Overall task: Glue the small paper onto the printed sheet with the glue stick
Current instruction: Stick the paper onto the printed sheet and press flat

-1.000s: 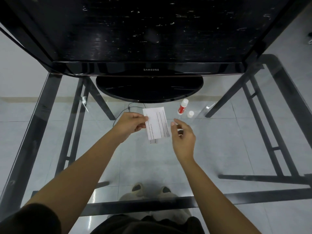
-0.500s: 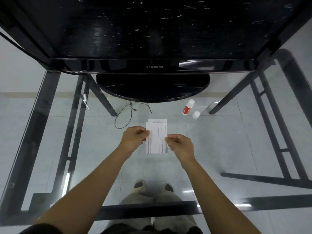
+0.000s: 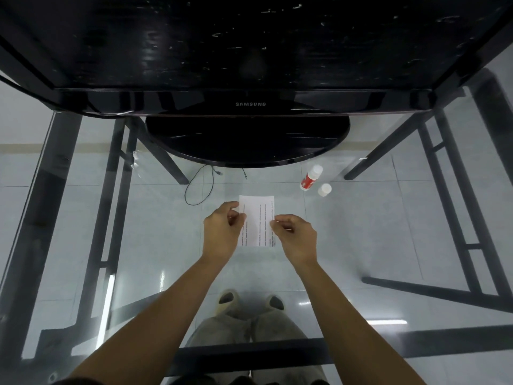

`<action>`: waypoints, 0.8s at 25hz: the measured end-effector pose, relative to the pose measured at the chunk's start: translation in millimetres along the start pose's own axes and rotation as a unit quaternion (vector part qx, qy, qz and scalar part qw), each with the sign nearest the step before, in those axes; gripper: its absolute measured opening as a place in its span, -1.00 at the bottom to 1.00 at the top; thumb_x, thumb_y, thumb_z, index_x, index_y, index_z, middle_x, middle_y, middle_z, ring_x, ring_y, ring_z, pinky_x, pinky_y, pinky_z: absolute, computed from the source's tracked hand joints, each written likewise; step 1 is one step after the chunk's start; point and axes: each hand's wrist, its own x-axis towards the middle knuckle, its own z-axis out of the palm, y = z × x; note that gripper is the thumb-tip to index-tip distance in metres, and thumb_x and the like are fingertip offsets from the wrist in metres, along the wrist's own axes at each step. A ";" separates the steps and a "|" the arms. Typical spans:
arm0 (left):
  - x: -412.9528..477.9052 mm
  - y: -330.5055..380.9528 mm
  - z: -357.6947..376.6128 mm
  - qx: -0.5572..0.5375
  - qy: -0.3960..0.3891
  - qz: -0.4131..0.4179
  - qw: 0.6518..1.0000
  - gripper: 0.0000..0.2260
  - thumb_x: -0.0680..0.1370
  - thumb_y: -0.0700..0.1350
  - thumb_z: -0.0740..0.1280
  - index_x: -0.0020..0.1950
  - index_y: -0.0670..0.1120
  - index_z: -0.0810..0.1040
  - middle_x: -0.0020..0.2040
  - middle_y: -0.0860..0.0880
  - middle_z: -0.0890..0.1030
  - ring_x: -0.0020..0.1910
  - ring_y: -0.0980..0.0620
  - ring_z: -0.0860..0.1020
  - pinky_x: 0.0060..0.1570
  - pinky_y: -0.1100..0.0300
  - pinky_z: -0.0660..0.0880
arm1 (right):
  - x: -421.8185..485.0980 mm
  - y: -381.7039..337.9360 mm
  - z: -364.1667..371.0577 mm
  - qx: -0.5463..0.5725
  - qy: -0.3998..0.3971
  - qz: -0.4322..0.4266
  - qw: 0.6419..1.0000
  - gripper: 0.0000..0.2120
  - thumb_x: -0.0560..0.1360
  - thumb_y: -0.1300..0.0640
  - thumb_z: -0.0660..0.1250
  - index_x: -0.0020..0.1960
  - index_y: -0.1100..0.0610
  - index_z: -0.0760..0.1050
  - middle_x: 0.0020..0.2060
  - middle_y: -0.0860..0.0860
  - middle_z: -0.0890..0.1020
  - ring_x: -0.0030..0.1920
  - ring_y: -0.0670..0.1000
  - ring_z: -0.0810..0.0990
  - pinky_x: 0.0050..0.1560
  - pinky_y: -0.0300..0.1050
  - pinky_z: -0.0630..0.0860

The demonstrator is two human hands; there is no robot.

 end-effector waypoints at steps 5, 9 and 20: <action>0.0 -4.0 4.6 0.016 -0.005 -0.010 1.000 -0.74 0.51 -0.17 0.34 0.19 -0.17 0.51 -0.03 -0.13 0.67 -0.23 0.06 0.57 -0.23 0.41 0.45 | 1.2 -0.1 2.3 -0.022 0.003 -0.011 1.000 -0.87 0.48 0.08 0.36 -0.01 0.09 0.60 0.06 0.01 0.66 -0.24 -0.13 0.55 -0.31 -0.50 0.43; 0.6 -2.1 6.2 0.021 -0.007 -0.024 0.999 -0.74 0.51 -0.16 0.34 0.19 -0.16 0.50 0.02 -0.13 0.66 -0.21 0.04 0.58 -0.23 0.39 0.45 | 0.6 -1.1 1.8 -0.018 0.007 -0.007 1.000 -0.88 0.48 0.08 0.36 -0.02 0.09 0.59 0.06 0.02 0.66 -0.22 -0.12 0.56 -0.30 -0.50 0.43; -1.1 2.4 7.9 0.030 0.003 -0.031 0.999 -0.77 0.53 -0.17 0.32 0.17 -0.19 0.49 0.00 -0.17 0.65 -0.13 -0.08 0.63 -0.25 0.33 0.45 | 0.5 -1.8 5.0 -0.005 0.026 0.004 1.000 -0.88 0.49 0.09 0.35 -0.01 0.08 0.60 0.05 0.01 0.66 -0.20 -0.11 0.56 -0.32 -0.50 0.42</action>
